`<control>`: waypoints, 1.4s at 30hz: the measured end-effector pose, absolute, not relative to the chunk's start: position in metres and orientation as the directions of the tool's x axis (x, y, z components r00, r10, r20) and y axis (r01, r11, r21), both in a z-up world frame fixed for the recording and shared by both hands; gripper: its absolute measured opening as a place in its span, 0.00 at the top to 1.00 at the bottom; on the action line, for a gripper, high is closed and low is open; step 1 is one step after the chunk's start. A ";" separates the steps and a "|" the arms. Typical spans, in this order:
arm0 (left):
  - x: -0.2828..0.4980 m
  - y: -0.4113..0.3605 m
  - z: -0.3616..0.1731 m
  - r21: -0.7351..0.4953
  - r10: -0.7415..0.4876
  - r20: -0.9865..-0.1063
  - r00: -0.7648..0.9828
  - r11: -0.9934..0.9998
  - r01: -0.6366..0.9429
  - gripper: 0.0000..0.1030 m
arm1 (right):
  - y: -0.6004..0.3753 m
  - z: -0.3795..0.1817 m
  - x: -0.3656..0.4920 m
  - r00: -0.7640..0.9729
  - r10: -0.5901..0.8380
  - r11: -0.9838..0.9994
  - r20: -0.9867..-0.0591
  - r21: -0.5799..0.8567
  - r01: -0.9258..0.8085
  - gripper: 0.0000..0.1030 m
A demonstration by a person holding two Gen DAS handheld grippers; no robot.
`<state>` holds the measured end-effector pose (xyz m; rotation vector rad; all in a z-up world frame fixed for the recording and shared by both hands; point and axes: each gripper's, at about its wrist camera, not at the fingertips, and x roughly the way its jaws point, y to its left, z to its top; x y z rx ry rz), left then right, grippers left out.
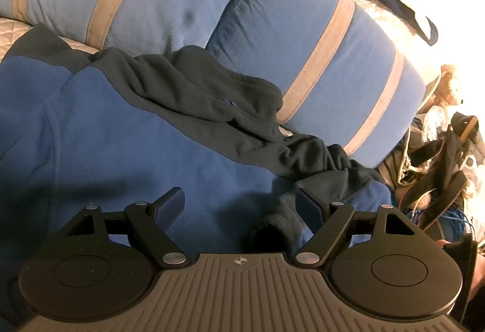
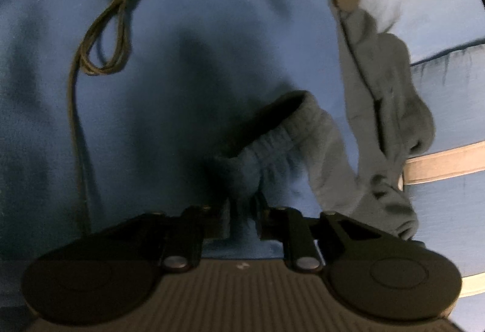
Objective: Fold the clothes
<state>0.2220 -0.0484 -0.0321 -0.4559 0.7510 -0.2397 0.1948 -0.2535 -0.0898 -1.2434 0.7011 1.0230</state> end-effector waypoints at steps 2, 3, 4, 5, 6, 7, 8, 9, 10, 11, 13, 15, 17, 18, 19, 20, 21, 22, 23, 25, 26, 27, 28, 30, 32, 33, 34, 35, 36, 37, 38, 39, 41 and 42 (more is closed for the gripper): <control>0.222 -0.049 -0.032 -0.478 -0.370 -0.601 0.709 0.877 0.052 0.22 | -0.253 -0.087 0.195 0.439 0.244 0.027 -0.865 -0.446 -0.895 0.91; 0.222 -0.050 -0.032 -0.476 -0.370 -0.602 0.708 0.878 0.054 0.22 | -0.254 -0.083 0.196 0.458 0.252 0.053 -0.853 -0.460 -0.886 0.92; 0.222 -0.050 -0.032 -0.474 -0.370 -0.602 0.707 0.879 0.057 0.22 | -0.255 -0.079 0.198 0.477 0.261 0.086 -0.839 -0.472 -0.877 0.93; 0.222 -0.051 -0.032 -0.471 -0.371 -0.603 0.706 0.880 0.060 0.22 | -0.256 -0.073 0.201 0.506 0.271 0.129 -0.819 -0.490 -0.862 0.93; 0.222 -0.052 -0.033 -0.465 -0.372 -0.605 0.704 0.883 0.067 0.22 | -0.259 -0.066 0.204 0.540 0.280 0.177 -0.794 -0.510 -0.841 0.93; 0.221 -0.054 -0.033 -0.459 -0.374 -0.606 0.702 0.885 0.075 0.22 | -0.261 -0.059 0.208 0.574 0.286 0.226 -0.767 -0.528 -0.819 0.93; 0.221 -0.056 -0.033 -0.454 -0.381 -0.608 0.697 0.886 0.088 0.22 | -0.265 -0.051 0.212 0.606 0.289 0.274 -0.741 -0.543 -0.794 0.93; 0.220 -0.058 -0.034 -0.449 -0.387 -0.609 0.692 0.888 0.101 0.22 | -0.269 -0.044 0.216 0.636 0.289 0.319 -0.716 -0.554 -0.769 0.93; 0.220 -0.061 -0.034 -0.444 -0.395 -0.614 0.684 0.889 0.115 0.22 | -0.273 -0.037 0.219 0.662 0.287 0.360 -0.692 -0.563 -0.744 0.93; 0.221 -0.063 -0.035 -0.440 -0.402 -0.616 0.677 0.889 0.127 0.22 | -0.278 -0.029 0.222 0.689 0.280 0.402 -0.668 -0.570 -0.716 0.93; 0.220 -0.068 -0.036 -0.432 -0.416 -0.620 0.665 0.889 0.153 0.22 | -0.289 -0.015 0.228 0.731 0.260 0.475 -0.631 -0.576 -0.666 0.93; 0.220 -0.072 -0.037 -0.422 -0.422 -0.625 0.656 0.890 0.170 0.22 | -0.301 -0.002 0.235 0.767 0.235 0.540 -0.598 -0.576 -0.614 0.93; 0.220 -0.075 -0.039 -0.413 -0.425 -0.631 0.649 0.892 0.183 0.22 | -0.315 0.008 0.243 0.799 0.207 0.600 -0.565 -0.571 -0.560 0.93; 0.220 -0.076 -0.039 -0.410 -0.426 -0.633 0.647 0.893 0.186 0.22 | -0.323 0.015 0.247 0.814 0.192 0.633 -0.549 -0.565 -0.530 0.93; 0.220 -0.077 -0.040 -0.408 -0.426 -0.635 0.645 0.893 0.189 0.22 | -0.332 0.022 0.251 0.828 0.175 0.670 -0.533 -0.552 -0.497 0.93; 0.220 -0.078 -0.040 -0.405 -0.427 -0.636 0.643 0.894 0.192 0.22 | -0.342 0.029 0.256 0.840 0.158 0.708 -0.519 -0.534 -0.463 0.93; 0.220 -0.078 -0.041 -0.404 -0.425 -0.638 0.641 0.895 0.191 0.22 | -0.352 0.036 0.262 0.851 0.141 0.743 -0.506 -0.514 -0.428 0.93; 0.220 -0.078 -0.041 -0.403 -0.424 -0.641 0.640 0.895 0.190 0.22 | -0.364 0.044 0.268 0.863 0.120 0.778 -0.491 -0.494 -0.389 0.93; 0.220 -0.079 -0.042 -0.402 -0.423 -0.642 0.639 0.896 0.189 0.22 | -0.376 0.051 0.271 0.874 0.099 0.804 -0.475 -0.480 -0.352 0.93; 0.220 -0.079 -0.042 -0.401 -0.421 -0.643 0.640 0.897 0.187 0.22 | -0.400 0.062 0.277 0.894 0.053 0.844 -0.446 -0.458 -0.278 0.93; 0.220 -0.079 -0.042 -0.401 -0.420 -0.643 0.640 0.897 0.186 0.22 | -0.412 0.068 0.280 0.902 0.028 0.862 -0.431 -0.446 -0.240 0.93; 0.219 -0.079 -0.042 -0.401 -0.419 -0.643 0.641 0.897 0.185 0.22 | -0.424 0.073 0.282 0.908 0.003 0.877 -0.419 -0.435 -0.204 0.93; 0.219 -0.079 -0.042 -0.400 -0.418 -0.644 0.641 0.898 0.184 0.22 | -0.438 0.076 0.282 0.912 -0.023 0.890 -0.409 -0.424 -0.168 0.94; 0.219 -0.078 -0.043 -0.401 -0.417 -0.646 0.640 0.898 0.180 0.22 | -0.464 0.083 0.284 0.917 -0.077 0.908 -0.392 -0.406 -0.098 0.93; 0.219 -0.078 -0.043 -0.403 -0.418 -0.645 0.639 0.897 0.180 0.22 | -0.489 0.086 0.285 0.914 -0.133 0.914 -0.383 -0.403 -0.036 0.93; 0.219 -0.078 -0.043 -0.405 -0.419 -0.644 0.640 0.896 0.180 0.22 | -0.502 0.086 0.285 0.911 -0.161 0.914 -0.381 -0.405 -0.008 0.93; 0.219 -0.078 -0.042 -0.406 -0.421 -0.643 0.640 0.896 0.181 0.22 | -0.515 0.087 0.285 0.906 -0.189 0.914 -0.378 -0.405 0.021 0.93; 0.218 -0.078 -0.042 -0.408 -0.422 -0.641 0.641 0.895 0.181 0.22 | -0.528 0.086 0.282 0.901 -0.214 0.914 -0.378 -0.403 0.048 0.94; 0.218 -0.078 -0.042 -0.412 -0.425 -0.639 0.641 0.893 0.181 0.22 | -0.541 0.085 0.278 0.895 -0.237 0.915 -0.379 -0.398 0.073 0.94; 0.217 -0.077 -0.042 -0.416 -0.428 -0.637 0.641 0.891 0.182 0.22 | -0.555 0.084 0.273 0.888 -0.259 0.914 -0.381 -0.393 0.099 0.94; 0.216 -0.076 -0.041 -0.423 -0.435 -0.632 0.641 0.887 0.184 0.22 | -0.568 0.082 0.270 0.880 -0.283 0.913 -0.383 -0.389 0.124 0.94; 0.216 -0.075 -0.041 -0.430 -0.441 -0.628 0.642 0.883 0.186 0.22 | -0.581 0.080 0.266 0.870 -0.306 0.911 -0.386 -0.385 0.150 0.94; 0.215 -0.075 -0.040 -0.439 -0.447 -0.621 0.644 0.879 0.188 0.22 | -0.608 0.074 0.259 0.850 -0.344 0.909 -0.399 -0.368 0.195 0.94; 0.215 -0.075 -0.039 -0.441 -0.447 -0.619 0.645 0.878 0.186 0.22 | -0.621 0.071 0.254 0.839 -0.361 0.908 -0.407 -0.358 0.217 0.94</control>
